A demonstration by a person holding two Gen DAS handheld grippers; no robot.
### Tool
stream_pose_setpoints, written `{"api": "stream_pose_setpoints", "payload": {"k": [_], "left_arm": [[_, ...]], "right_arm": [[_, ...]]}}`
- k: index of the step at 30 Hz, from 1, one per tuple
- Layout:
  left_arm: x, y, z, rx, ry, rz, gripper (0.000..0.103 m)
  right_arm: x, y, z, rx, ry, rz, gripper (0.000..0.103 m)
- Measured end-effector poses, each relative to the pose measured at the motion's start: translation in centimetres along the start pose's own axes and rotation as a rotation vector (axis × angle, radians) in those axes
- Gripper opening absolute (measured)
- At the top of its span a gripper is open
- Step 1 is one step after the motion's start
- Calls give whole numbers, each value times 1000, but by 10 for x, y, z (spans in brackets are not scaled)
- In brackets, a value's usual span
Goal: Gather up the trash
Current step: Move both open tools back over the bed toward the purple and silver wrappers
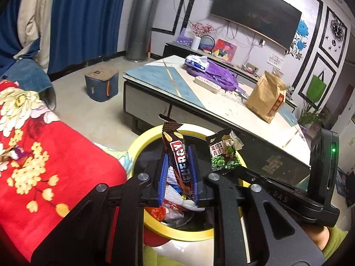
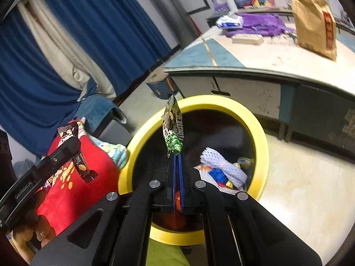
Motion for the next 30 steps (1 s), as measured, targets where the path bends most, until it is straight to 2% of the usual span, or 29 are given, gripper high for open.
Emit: {"api": "stream_pose_setpoints", "payload": {"k": [1, 2, 3, 4, 5, 6, 7, 9, 16, 24, 30], "left_arm": [[1, 2, 0, -5, 0, -2, 34], [0, 3, -1, -9, -4, -5, 52], [0, 4, -1, -9, -10, -12, 59], [-2, 3, 0, -7, -13, -16, 61], [-4, 3, 1, -7, -15, -14, 70], [-5, 2, 1, -7, -16, -10, 85], [-8, 0, 3, -2, -20, -9, 90], [-12, -6, 6, 8, -27, -18, 91], [-38, -32, 18, 55, -24, 36, 92], [-95, -82, 36, 144, -20, 178, 92], [-148, -115, 35, 170, -51, 276, 92]], "right_arm": [[2, 1, 0, -4, 5, -5, 7], [4, 2, 0, -5, 9, -20, 18], [6, 1, 1, 0, 17, -26, 33], [7, -1, 2, 9, 27, -26, 37], [8, -2, 4, 16, 31, -28, 40], [7, -4, 6, 22, 27, -37, 41], [6, -5, 8, 29, 22, -44, 41], [2, -9, 12, 50, 11, -52, 51], [-32, -16, 21, 93, -56, -44, 54], [-105, -7, 19, 96, -165, 40, 60], [-175, 13, 4, 53, -269, 133, 63]]}}
Point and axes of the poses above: each gripper's, at about its wrist camera, not at the fingertips, and y roughly the way its jaws point, x to its right, z to its top, the point moved 10 cm from there along y, roughly the way its jaws point, and after that the axes turned 3 degrees about -z, right-handed, at the moved point
